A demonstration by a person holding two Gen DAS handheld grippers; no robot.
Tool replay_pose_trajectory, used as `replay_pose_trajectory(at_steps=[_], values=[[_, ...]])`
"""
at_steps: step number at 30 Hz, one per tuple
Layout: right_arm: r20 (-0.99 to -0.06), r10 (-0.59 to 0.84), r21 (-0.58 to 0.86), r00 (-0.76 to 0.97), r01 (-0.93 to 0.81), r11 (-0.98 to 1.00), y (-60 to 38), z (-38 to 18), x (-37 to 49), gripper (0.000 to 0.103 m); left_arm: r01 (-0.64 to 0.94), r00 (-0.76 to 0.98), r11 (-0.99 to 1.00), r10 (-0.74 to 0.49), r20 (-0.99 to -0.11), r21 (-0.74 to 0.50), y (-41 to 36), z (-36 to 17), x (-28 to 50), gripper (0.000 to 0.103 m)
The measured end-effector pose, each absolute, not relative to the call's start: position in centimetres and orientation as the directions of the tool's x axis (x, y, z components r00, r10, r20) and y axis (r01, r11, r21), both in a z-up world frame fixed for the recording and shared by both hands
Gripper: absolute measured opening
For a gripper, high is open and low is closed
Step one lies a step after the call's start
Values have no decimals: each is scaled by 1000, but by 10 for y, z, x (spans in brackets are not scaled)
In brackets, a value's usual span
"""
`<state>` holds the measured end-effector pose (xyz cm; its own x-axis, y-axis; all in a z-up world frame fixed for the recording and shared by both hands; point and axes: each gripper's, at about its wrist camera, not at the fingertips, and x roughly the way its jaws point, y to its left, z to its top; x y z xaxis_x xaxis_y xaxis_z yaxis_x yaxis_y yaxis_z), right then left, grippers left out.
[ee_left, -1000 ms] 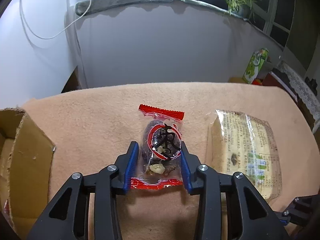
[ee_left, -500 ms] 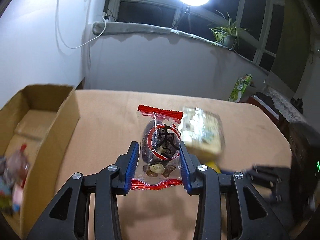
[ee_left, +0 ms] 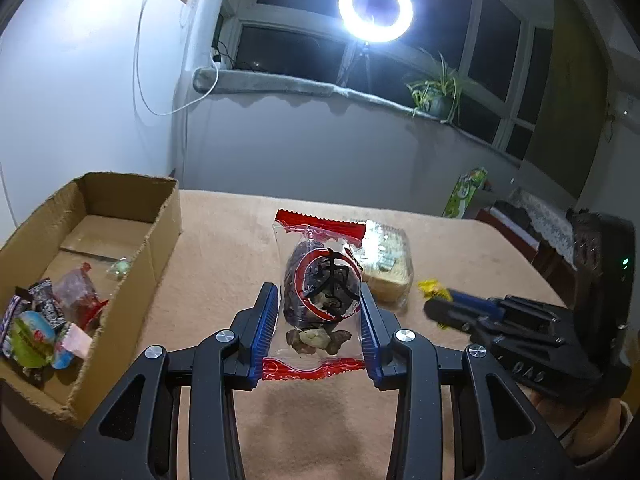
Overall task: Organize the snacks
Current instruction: 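Carry the red-wrapped snack and yellow candy over the box to release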
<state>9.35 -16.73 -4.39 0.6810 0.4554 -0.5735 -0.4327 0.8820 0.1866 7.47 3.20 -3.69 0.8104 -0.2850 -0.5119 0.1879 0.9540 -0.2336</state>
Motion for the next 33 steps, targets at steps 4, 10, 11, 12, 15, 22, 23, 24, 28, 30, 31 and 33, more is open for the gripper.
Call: replay_pose_trajectory(at_steps=[4,10,11,12,15,22,23,24,28,30,31,33], values=[[-541,461,170,703,-446,879,-158,-23,88,24,192,820,952,-290,-493,-239,38,-31,68,37],[-520,477,159,708,-469,869,-138,-11,82,24,183,837,951,-284,-468,-250,49,-24,57,37],[-519,483,158,705,-476,865,-132,-10,82,24,180,840,951,-281,-464,-250,52,-23,55,37],[-519,489,159,701,-483,861,-128,-9,82,24,176,845,952,-277,-458,-251,55,-22,53,37],[-516,510,159,688,-509,846,-108,-7,84,24,158,855,953,-263,-446,-259,69,-20,51,37],[-504,575,142,645,-594,792,-48,1,87,24,60,888,961,-175,-426,-270,118,-16,42,37],[-502,588,140,635,-611,779,-37,2,88,24,44,890,961,-162,-425,-273,125,-16,41,37],[-501,595,138,629,-620,772,-31,2,88,24,27,893,960,-148,-425,-277,134,-17,40,37],[-494,633,131,596,-669,732,5,7,88,24,-25,897,958,-104,-429,-285,159,-19,35,37],[-486,650,122,584,-692,712,20,10,88,24,-49,897,958,-82,-434,-282,169,-21,33,37],[-482,657,117,579,-701,703,27,12,87,24,-61,898,957,-72,-434,-284,175,-21,32,37],[-476,670,109,570,-718,688,41,17,88,24,-76,898,955,-60,-435,-288,182,-21,31,37]])
